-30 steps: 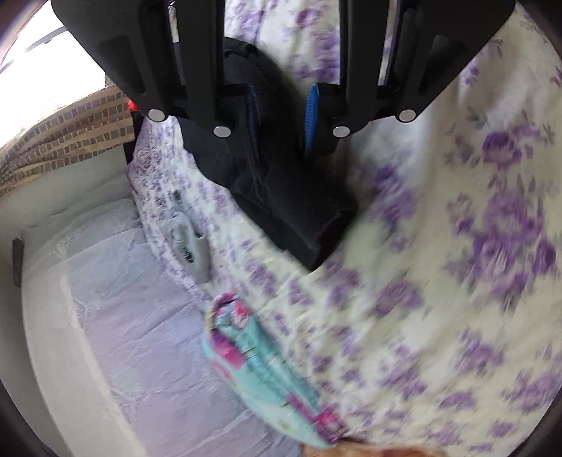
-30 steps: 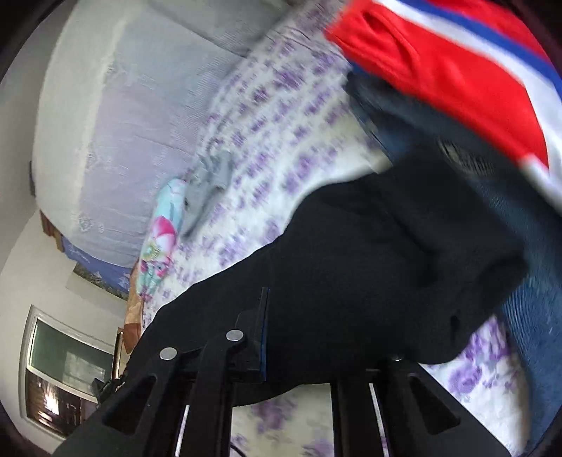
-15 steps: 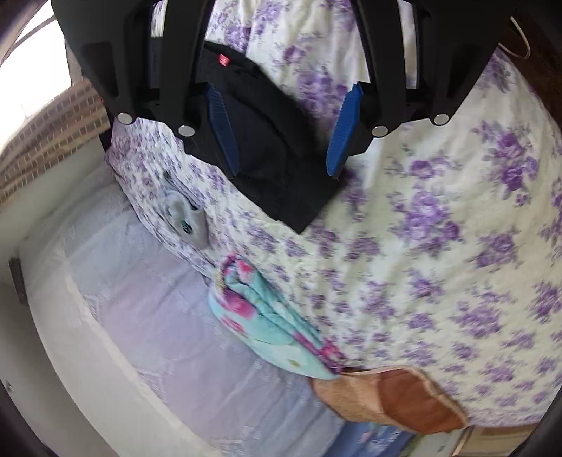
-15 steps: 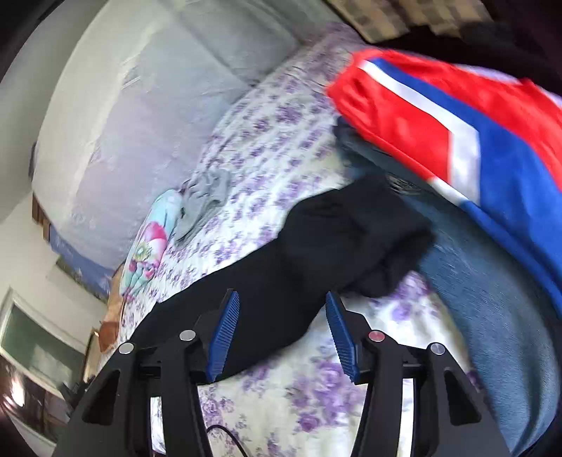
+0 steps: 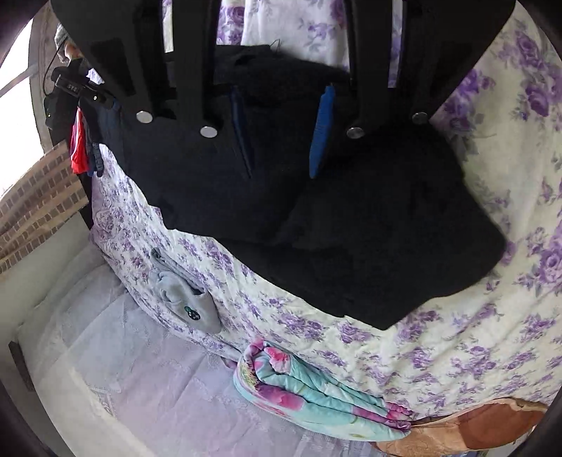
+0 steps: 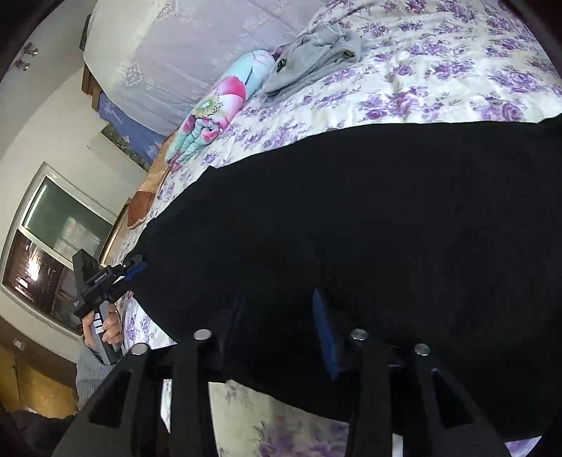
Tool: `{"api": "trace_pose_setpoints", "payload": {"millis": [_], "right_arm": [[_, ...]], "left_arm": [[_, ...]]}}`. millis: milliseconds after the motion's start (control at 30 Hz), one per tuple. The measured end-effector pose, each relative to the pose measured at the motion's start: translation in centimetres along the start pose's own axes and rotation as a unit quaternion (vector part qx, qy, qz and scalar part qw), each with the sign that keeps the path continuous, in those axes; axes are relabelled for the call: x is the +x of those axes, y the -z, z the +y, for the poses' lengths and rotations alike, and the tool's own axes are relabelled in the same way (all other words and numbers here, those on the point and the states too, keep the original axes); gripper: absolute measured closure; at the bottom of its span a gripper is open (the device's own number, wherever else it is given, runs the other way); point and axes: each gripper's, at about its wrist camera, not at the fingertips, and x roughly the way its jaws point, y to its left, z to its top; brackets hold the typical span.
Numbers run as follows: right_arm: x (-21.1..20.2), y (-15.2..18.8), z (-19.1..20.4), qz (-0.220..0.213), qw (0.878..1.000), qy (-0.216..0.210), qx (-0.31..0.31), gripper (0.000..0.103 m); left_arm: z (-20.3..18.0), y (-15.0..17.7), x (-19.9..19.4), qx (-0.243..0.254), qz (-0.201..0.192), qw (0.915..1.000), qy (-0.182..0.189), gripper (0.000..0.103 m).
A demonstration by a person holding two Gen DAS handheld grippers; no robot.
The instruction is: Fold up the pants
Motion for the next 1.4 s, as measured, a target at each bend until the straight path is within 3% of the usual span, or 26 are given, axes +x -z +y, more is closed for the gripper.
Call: {"api": "trace_pose_setpoints", "payload": {"millis": [67, 100, 133, 200, 267, 367, 500, 567, 733, 900, 1033, 1233, 1400], "right_arm": [[-0.7, -0.8, 1.2, -0.007, 1.000, 0.023, -0.010, 0.058], [-1.0, -1.6, 2.3, -0.018, 0.999, 0.021, -0.029, 0.055], [-1.0, -2.5, 3.3, -0.024, 0.999, 0.010, -0.046, 0.053], [-0.1, -5.2, 5.5, -0.036, 0.997, -0.025, -0.069, 0.051], [1.9, -8.2, 7.4, -0.044, 0.994, -0.047, -0.085, 0.049], [6.9, -12.6, 9.2, -0.013, 0.994, -0.069, -0.087, 0.049], [13.6, -15.4, 10.7, 0.043, 0.994, -0.060, -0.086, 0.049], [15.8, -16.1, 11.0, 0.057, 0.993, -0.060, -0.086, 0.049], [18.2, -15.6, 11.8, 0.071, 0.990, -0.072, -0.100, 0.050], [19.2, -15.5, 11.1, 0.070, 0.987, -0.097, -0.105, 0.067], [18.9, -14.9, 10.8, 0.075, 0.984, -0.117, -0.111, 0.089], [16.6, -14.6, 12.3, 0.041, 0.980, -0.131, -0.141, 0.099], [15.0, -15.5, 12.7, -0.005, 0.983, -0.116, -0.143, 0.101]], "left_arm": [[-1.1, -0.4, -1.2, 0.003, -0.025, 0.9997, -0.008, 0.056], [-2.1, -0.6, -1.9, 0.020, -0.051, 0.9984, -0.009, 0.042], [-3.2, -0.8, -2.3, 0.038, -0.078, 0.9962, -0.011, 0.031], [-5.4, -0.9, -1.9, 0.069, -0.102, 0.9924, -0.002, 0.021], [-7.0, -0.8, 0.0, 0.081, -0.093, 0.9923, 0.012, 0.017], [-8.4, 0.6, 4.2, 0.101, -0.033, 0.9943, 0.010, 0.015], [-10.6, 3.0, 6.4, 0.189, -0.044, 0.9786, -0.068, 0.005], [-10.6, 3.0, 6.7, 0.193, -0.039, 0.9775, -0.075, 0.005], [-9.9, 2.7, 6.6, 0.175, -0.044, 0.9823, -0.051, 0.005], [-10.0, 2.5, 6.8, 0.172, -0.044, 0.9828, -0.050, 0.005], [-9.8, 2.3, 6.7, 0.166, -0.046, 0.9841, -0.042, 0.005], [-9.8, 2.2, 6.8, 0.165, -0.046, 0.9843, -0.041, 0.005], [-9.8, 2.2, 6.7, 0.163, -0.047, 0.9846, -0.039, 0.005]]}}
